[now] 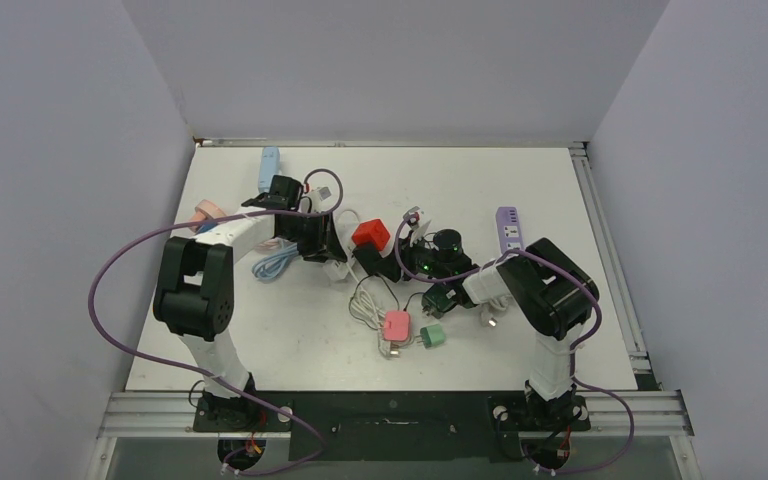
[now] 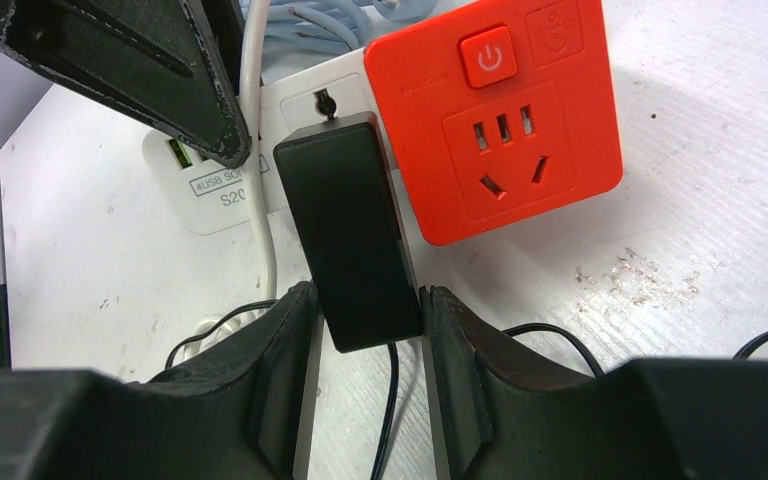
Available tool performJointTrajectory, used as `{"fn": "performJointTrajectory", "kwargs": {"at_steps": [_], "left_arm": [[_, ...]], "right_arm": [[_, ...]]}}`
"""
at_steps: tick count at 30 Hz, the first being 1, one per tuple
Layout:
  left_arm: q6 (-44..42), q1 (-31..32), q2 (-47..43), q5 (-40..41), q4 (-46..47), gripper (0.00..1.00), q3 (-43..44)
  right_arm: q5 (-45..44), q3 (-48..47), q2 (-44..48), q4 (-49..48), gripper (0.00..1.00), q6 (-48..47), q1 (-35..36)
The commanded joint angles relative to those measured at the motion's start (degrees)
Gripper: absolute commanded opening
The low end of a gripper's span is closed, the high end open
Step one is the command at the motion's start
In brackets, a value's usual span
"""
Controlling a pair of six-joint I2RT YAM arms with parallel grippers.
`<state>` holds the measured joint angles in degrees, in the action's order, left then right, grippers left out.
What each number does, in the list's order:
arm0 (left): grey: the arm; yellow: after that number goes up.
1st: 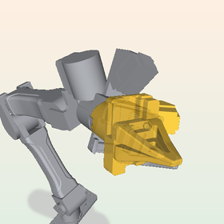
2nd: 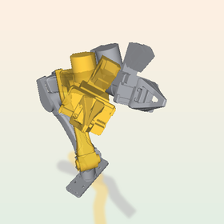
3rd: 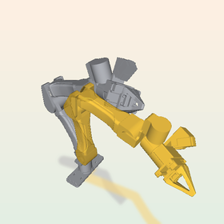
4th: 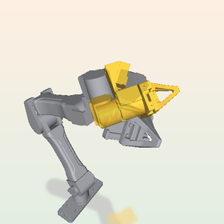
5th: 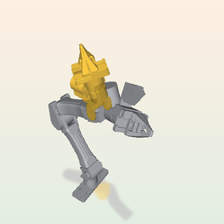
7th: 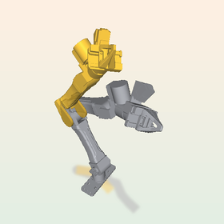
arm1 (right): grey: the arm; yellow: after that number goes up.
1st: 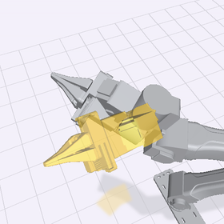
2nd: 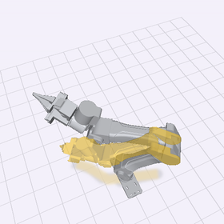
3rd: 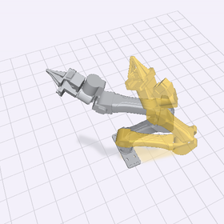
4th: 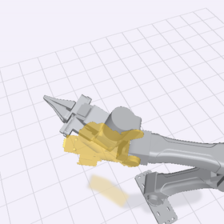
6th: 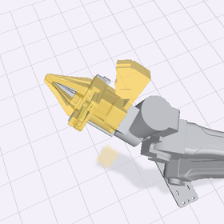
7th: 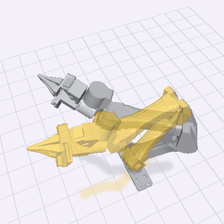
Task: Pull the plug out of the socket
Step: Remove the plug from the socket.
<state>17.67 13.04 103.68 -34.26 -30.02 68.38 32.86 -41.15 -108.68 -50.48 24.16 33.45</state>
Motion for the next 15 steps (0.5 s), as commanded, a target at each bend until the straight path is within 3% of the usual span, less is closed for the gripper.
{"fn": "performJointTrajectory", "kwargs": {"at_steps": [1,11,15], "left_arm": [[-1.24,-1.05,-2.07,8.45,-0.41,0.00,2.26],[3.69,-4.30,-2.24,-2.98,5.68,0.00,-0.13],[3.42,-4.49,-2.30,-2.22,5.32,0.00,-0.06]], "right_arm": [[1.60,0.35,2.86,-3.13,0.05,1.05,-0.47],[1.44,0.67,3.21,-2.95,0.05,0.72,-0.54],[1.67,0.37,2.69,-2.96,0.05,0.81,-0.50]]}}
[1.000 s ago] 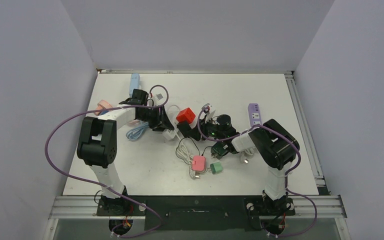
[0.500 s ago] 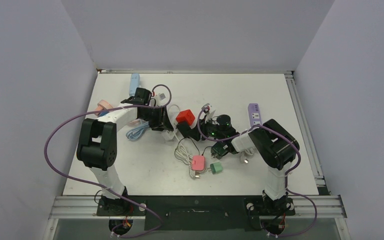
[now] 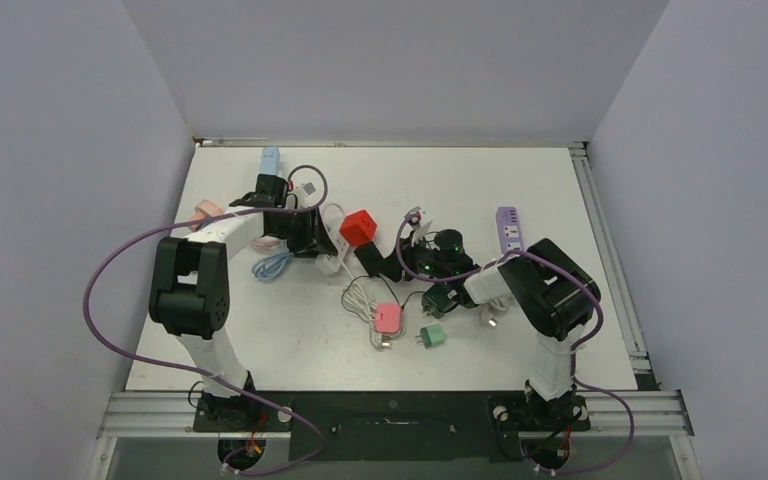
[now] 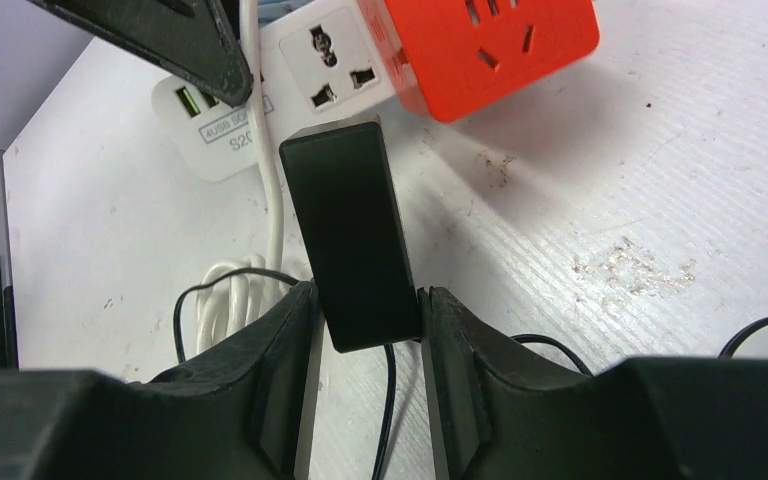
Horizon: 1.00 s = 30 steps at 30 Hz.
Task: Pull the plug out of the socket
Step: Remove the plug from the socket, then place the plug at the center of the board.
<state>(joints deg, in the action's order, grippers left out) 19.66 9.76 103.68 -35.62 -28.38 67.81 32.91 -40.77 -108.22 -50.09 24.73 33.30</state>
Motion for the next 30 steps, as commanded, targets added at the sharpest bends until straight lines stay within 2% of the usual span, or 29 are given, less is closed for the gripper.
{"fn": "performJointTrajectory", "kwargs": {"at_steps": [1,7,12,17,23,30], "left_arm": [[1.32,-1.17,-2.34,-0.55,3.51,0.00,0.53],[1.15,-1.34,-3.18,-0.04,3.49,0.00,0.60],[0.82,-1.37,-5.52,0.02,5.01,0.00,0.28],[1.24,-0.98,-11.59,-0.46,9.16,0.00,-2.24],[2.83,-0.41,-17.98,-2.93,15.98,0.00,-5.47],[4.07,0.29,-21.43,-3.85,19.27,0.00,-7.35]], "right_arm": [[1.64,0.06,2.23,-3.40,0.05,0.24,-0.37],[1.15,0.38,3.47,-2.74,0.05,-0.01,-0.43],[-2.69,1.89,10.32,2.84,0.05,-1.53,-0.43],[-11.21,3.61,21.27,15.47,0.05,-4.77,-0.34],[-19.39,5.01,29.97,29.86,0.05,-4.99,0.98],[-32.58,6.48,37.24,43.16,0.05,-3.46,9.72]]}}
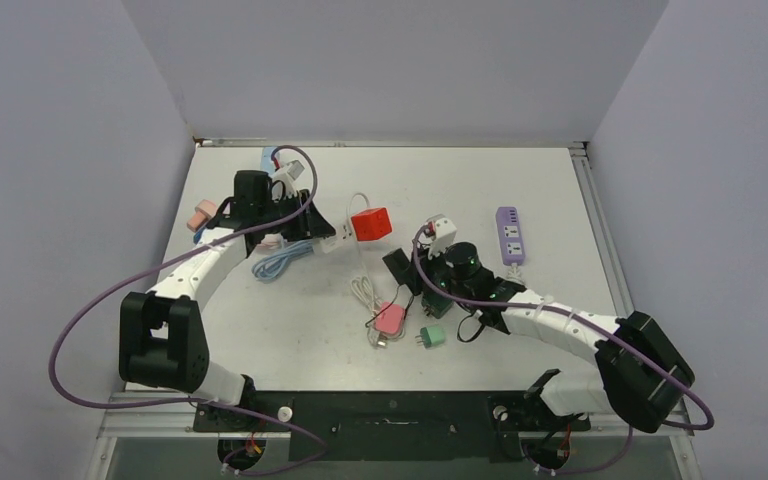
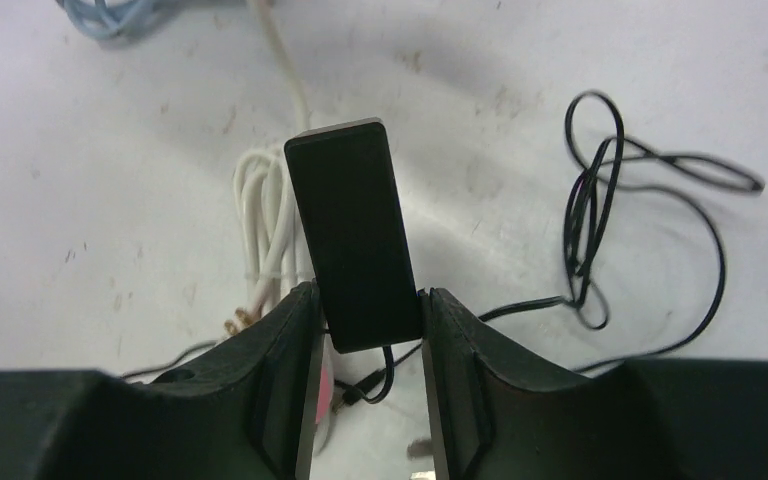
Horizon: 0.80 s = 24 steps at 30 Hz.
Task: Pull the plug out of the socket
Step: Place the plug at the center of the board.
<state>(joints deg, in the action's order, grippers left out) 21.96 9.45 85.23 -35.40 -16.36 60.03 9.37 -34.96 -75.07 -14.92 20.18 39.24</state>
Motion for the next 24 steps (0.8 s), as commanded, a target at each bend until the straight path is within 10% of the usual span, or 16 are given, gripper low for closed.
{"fn": "performJointTrajectory", "kwargs": {"at_steps": [1,13,24], "left_arm": [[1.77,0.71,-2.97,-3.99,7.18,0.00,0.38],[0.92,2.87,-5.23,-4.14,8.67,0.00,-0.82],[0.09,4.17,-6.14,-4.76,9.31,0.00,-1.40]], "right_arm": [[-9.17,1.21,4.70,8.72,0.05,2.22,3.90],[-9.88,3.41,2.28,11.47,0.14,8.65,4.91],[-8.73,-0.97,5.81,12.44,0.73,4.97,4.14]]}}
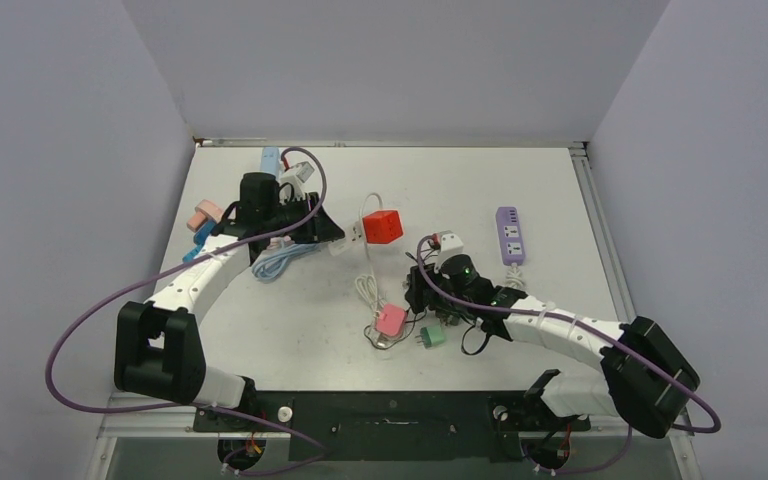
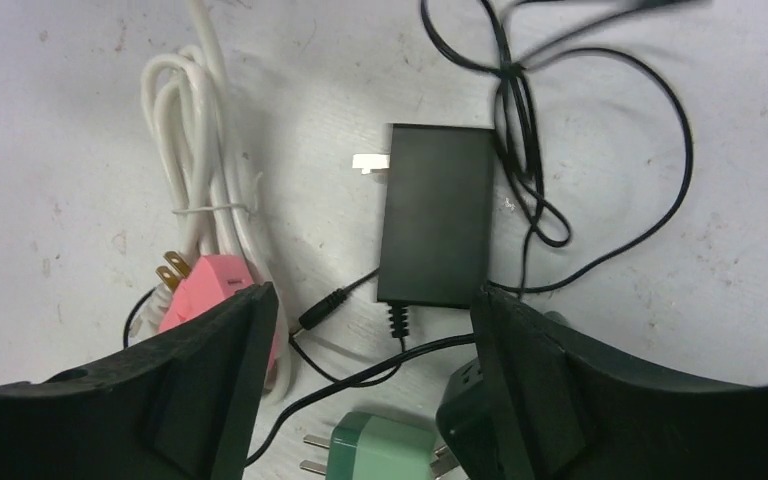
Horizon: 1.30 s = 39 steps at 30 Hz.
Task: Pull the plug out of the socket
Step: Place the plug at the center of the board, then remove the plug from the socket.
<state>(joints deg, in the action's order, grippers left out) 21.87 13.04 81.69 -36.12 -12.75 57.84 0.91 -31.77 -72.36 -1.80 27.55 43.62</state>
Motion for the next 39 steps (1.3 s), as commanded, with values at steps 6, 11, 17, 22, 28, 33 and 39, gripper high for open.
{"fn": "performJointTrajectory", "kwargs": {"at_steps": [6,11,17,22,28,33,39], "left_arm": [[-1.00,2.96,-2.93,-2.96,5.83,0.00,0.48],[-1.22,4.99,-2.14,-1.53,5.86,0.00,0.23],[-0.85,7.26,-0.09,-1.25,6.17,0.00,0.22],[-0.38,7.79,0.89,-1.59,6.82,0.00,0.24],[-0.10,8.36,1.67,-1.76,7.04,0.00,0.30],[0.01,8.97,2.24,-2.11,7.13,0.00,0.44],[-0.22,9.11,2.53,-2.25,7.06,0.00,0.68]], "right_arm": [[10.68,-5.08,6.73,-7.59,0.95,-4.49,-8.81],[14.87,-5.86,7.62,-13.15,0.93,-7.43,-12.33],[18.81,-7.34,3.72,-17.12,0.90,-7.60,-12.68],[20.01,-7.25,1.06,-19.51,0.90,-6.64,-12.68],[19.89,-7.48,-1.91,-21.53,0.91,-5.66,-12.51],[20.13,-8.62,-4.79,-22.31,0.96,-5.65,-12.32],[20.71,-9.30,-7.64,-23.65,0.83,-6.10,-12.33]]}}
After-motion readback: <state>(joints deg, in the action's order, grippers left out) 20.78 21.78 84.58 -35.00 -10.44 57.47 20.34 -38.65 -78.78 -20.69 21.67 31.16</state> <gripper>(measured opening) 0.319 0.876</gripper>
